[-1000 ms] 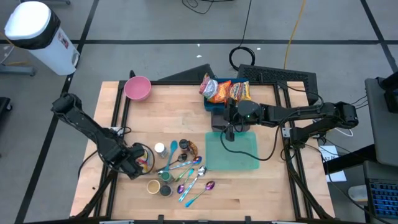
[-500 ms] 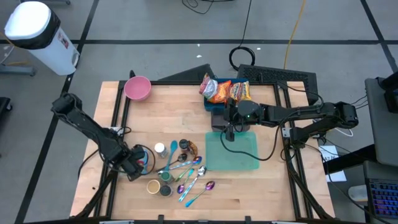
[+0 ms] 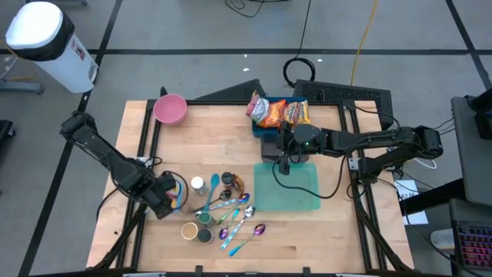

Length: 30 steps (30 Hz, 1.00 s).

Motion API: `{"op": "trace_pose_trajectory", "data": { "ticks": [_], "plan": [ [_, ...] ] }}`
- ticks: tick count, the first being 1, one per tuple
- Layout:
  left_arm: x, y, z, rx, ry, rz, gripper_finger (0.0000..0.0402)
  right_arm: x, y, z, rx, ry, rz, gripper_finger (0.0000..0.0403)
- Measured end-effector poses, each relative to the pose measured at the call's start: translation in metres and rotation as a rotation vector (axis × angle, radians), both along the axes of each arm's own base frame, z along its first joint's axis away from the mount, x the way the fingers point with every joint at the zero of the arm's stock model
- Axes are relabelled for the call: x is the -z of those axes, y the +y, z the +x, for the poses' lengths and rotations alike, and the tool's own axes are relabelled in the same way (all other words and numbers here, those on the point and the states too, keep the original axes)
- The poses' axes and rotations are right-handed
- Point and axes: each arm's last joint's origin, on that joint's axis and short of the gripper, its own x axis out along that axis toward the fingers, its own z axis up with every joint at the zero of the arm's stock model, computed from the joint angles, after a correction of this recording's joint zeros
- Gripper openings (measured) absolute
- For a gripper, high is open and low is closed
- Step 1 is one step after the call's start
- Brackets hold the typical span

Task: Pick & Place Food Item
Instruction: Put the blue noodle pack into the blue bin

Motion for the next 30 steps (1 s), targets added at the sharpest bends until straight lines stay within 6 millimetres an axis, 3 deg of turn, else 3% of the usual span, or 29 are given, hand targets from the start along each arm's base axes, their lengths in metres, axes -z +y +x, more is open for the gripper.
{"op": "trace_pose_trajectory", "data": {
  "ticks": [7, 10, 13, 16, 20, 26, 30],
  "plan": [
    [-0.067, 0.007, 0.000, -0.068, -0.135, 0.122, 0.0003, 0.000, 0.000, 0.000, 0.001, 0.000, 0.000, 0.0253],
    [-0.094, 0.011, 0.003, -0.095, -0.302, 0.204, 0.0004, 0.000, 0.000, 0.000, 0.000, 0.000, 0.000, 0.0254],
    [-0.114, 0.018, 0.009, -0.077, -0.515, 0.393, 0.0003, 0.000, 0.000, 0.000, -0.001, 0.000, -0.005, 0.0253],
    [-0.124, 0.027, 0.021, -0.101, -0.706, 0.668, 0.0005, -0.001, 0.000, 0.000, -0.001, -0.011, -0.006, 0.0254],
    [-0.132, 0.042, 0.042, -0.155, -0.774, 0.964, 0.0003, -0.003, 0.000, 0.001, 0.005, -0.035, 0.007, 0.0254],
    [-0.135, 0.064, 0.083, -0.213, -0.663, 1.278, 0.0003, -0.012, -0.002, 0.005, 0.039, -0.140, -0.008, 0.0254],
    [-0.128, 0.081, 0.115, -0.239, -0.533, 1.397, 0.0008, -0.016, -0.004, 0.013, 0.092, -0.270, -0.034, 0.0254]
  ]
}}
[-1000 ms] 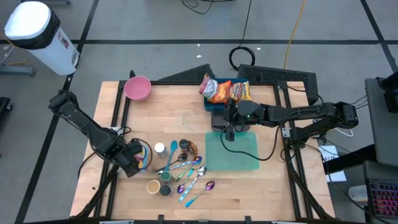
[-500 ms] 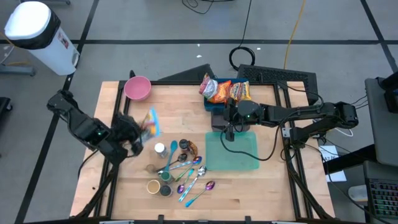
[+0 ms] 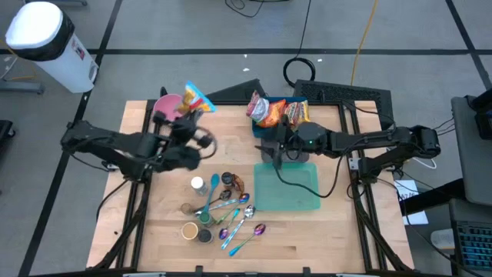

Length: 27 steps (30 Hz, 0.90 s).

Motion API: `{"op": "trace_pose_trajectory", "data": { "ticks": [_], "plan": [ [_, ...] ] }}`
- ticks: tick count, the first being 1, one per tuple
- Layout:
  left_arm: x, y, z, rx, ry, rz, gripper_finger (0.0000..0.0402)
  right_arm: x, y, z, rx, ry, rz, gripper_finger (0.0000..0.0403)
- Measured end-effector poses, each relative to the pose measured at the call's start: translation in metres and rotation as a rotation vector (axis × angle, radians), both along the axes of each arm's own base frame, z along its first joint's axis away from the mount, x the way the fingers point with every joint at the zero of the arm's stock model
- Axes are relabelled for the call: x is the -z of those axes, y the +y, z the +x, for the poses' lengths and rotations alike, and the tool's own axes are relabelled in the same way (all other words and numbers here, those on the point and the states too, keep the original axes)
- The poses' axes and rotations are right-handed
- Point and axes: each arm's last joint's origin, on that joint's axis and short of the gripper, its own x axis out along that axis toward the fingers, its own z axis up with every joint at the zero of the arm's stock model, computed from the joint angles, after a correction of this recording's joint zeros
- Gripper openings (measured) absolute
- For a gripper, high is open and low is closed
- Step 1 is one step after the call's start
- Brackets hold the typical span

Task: Pick & Place Food Item
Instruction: Put the blue noodle pack into the blue bin

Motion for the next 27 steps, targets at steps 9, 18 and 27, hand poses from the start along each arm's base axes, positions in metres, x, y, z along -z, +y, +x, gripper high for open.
{"op": "trace_pose_trajectory", "data": {
  "ticks": [9, 18, 27],
  "plan": [
    [0.024, 0.053, 0.062, -0.043, 0.160, -0.034, 0.0011, 0.014, -0.024, 0.019, 0.157, -0.294, 0.007, 0.0254],
    [0.030, 0.093, 0.094, 0.417, 0.127, -0.173, 0.0005, 0.009, -0.077, -0.014, 0.260, -0.174, 0.194, 0.0254],
    [0.067, 0.115, 0.128, 0.574, 0.291, -0.092, 0.0003, 0.006, -0.104, -0.043, 0.225, -0.124, 0.436, 0.0254]
  ]
}}
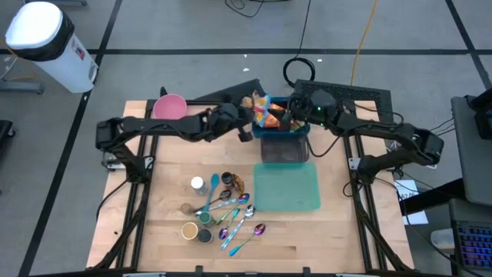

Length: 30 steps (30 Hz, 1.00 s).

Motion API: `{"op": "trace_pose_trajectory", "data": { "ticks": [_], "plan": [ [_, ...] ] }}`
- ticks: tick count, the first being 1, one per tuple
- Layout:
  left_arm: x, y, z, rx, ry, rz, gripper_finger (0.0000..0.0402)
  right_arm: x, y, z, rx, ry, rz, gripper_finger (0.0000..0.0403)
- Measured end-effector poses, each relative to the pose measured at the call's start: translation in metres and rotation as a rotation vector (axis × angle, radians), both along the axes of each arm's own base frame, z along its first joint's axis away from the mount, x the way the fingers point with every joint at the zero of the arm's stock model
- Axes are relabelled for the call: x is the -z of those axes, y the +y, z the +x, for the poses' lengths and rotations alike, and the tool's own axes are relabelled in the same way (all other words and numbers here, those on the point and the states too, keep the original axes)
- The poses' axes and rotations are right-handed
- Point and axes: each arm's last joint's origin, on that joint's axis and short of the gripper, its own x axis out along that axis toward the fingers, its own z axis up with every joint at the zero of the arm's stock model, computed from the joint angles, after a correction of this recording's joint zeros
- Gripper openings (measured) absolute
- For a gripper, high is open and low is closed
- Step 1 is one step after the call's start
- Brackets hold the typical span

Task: Pick & Place Food Item
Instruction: Put the blue noodle pack into the blue bin

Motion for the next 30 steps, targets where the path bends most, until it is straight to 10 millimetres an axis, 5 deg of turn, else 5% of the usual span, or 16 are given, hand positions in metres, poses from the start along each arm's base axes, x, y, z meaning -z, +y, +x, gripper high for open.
{"op": "trace_pose_trajectory", "data": {
  "ticks": [12, 26, 30],
  "plan": [
    [0.010, -0.001, 0.013, -0.013, 0.012, 0.082, 0.0010, 0.018, -0.006, 0.012, 0.004, 0.032, 0.047, 0.0240],
    [0.012, -0.001, 0.012, -0.026, 0.004, 0.056, 0.0009, 0.015, -0.003, 0.012, -0.011, 0.029, 0.027, 0.0042],
    [0.013, -0.003, 0.011, 0.010, -0.049, -0.068, 0.0015, 0.015, -0.002, 0.011, -0.018, 0.044, -0.003, 0.0010]
  ]
}}
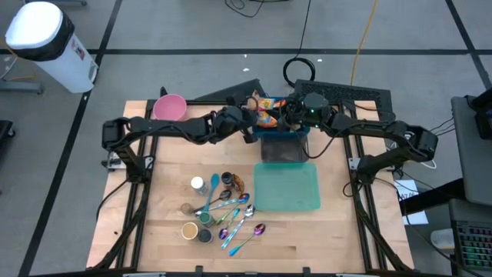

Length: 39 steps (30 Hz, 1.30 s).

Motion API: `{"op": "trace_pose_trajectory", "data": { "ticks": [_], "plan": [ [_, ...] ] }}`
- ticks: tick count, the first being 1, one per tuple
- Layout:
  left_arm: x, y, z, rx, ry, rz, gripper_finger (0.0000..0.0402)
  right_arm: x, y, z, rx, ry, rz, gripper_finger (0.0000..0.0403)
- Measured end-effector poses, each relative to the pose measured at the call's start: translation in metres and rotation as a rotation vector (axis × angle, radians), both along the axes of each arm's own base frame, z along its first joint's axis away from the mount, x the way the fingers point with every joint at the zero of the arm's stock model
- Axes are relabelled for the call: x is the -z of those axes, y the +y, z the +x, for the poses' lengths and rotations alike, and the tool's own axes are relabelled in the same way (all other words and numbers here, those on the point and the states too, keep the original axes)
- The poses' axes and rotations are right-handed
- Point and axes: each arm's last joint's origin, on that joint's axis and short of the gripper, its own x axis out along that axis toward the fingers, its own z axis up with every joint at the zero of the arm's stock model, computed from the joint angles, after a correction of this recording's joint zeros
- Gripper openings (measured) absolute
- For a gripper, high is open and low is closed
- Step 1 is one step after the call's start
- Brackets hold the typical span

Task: Pick & Place Food Item
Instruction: Put the blue noodle pack into the blue bin

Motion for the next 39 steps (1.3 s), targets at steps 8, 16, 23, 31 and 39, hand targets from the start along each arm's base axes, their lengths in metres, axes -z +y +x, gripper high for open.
{"op": "trace_pose_trajectory", "data": {
  "ticks": [8, 16, 23, 31, 39],
  "plan": [
    [-0.017, 0.007, -0.022, 0.022, -0.050, -0.186, 0.0140, -0.013, 0.001, -0.010, -0.017, -0.022, -0.045, 0.0011],
    [-0.017, 0.026, -0.050, -0.056, 0.025, -0.359, 0.0234, -0.023, -0.002, -0.037, 0.212, 0.117, -0.147, 0.0007],
    [-0.014, 0.037, -0.054, 0.013, -0.022, -0.480, 0.0254, -0.008, -0.010, -0.039, 0.495, 0.318, -0.216, 0.0005],
    [-0.007, 0.039, -0.054, -0.001, -0.062, -0.488, 0.0255, 0.035, -0.026, -0.009, 0.570, 0.424, -0.232, 0.0005],
    [0.000, 0.038, -0.056, -0.015, -0.046, -0.502, 0.0255, 0.066, -0.009, 0.013, 0.492, 0.521, -0.219, 0.0014]
  ]
}}
